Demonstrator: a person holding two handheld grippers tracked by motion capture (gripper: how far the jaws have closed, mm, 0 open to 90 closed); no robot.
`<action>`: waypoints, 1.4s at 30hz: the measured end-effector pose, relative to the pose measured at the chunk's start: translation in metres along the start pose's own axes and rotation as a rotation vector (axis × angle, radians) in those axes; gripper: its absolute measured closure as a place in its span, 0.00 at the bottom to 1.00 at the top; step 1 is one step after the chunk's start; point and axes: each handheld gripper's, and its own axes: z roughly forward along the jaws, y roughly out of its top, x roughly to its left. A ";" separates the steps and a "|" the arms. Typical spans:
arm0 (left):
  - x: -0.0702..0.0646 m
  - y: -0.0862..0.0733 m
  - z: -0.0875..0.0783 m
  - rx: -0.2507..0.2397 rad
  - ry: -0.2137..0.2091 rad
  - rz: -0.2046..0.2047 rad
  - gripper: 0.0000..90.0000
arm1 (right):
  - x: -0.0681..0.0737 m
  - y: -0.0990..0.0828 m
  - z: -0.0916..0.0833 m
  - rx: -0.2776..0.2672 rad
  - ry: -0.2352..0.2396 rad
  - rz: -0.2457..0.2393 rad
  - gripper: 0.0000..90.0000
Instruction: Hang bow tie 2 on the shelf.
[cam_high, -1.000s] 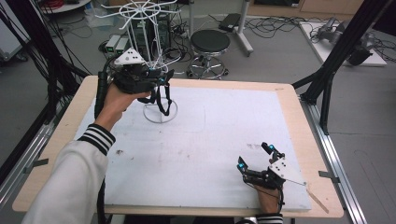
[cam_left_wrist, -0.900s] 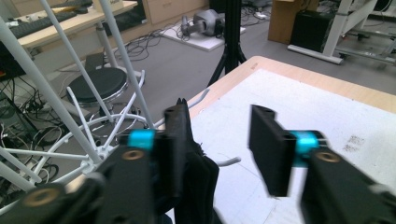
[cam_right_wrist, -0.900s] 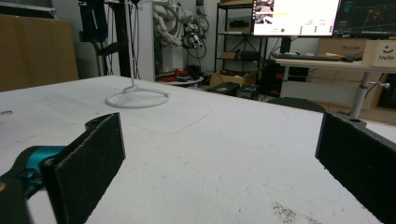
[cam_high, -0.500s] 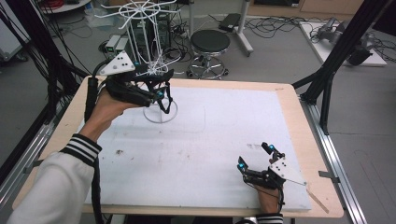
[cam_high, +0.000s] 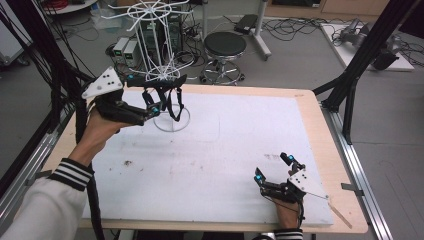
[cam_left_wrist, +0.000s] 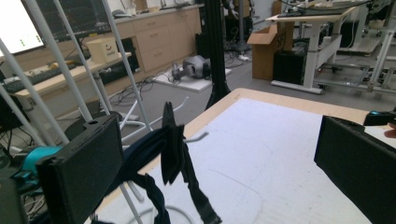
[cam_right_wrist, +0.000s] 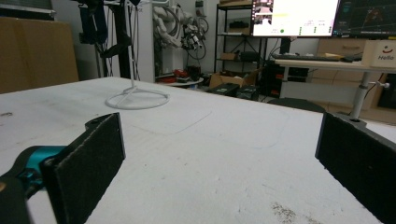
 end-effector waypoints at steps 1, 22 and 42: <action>-0.002 -0.003 -0.005 -0.007 0.004 0.008 0.02 | 0.000 0.000 0.000 0.001 -0.004 0.004 0.01; -0.028 -0.143 -0.090 -0.146 0.161 -0.145 0.02 | 0.001 0.000 0.000 0.007 -0.008 -0.005 0.01; -0.051 -0.205 -0.094 -0.157 0.243 -0.161 0.02 | 0.001 0.000 0.000 0.008 -0.009 -0.006 0.01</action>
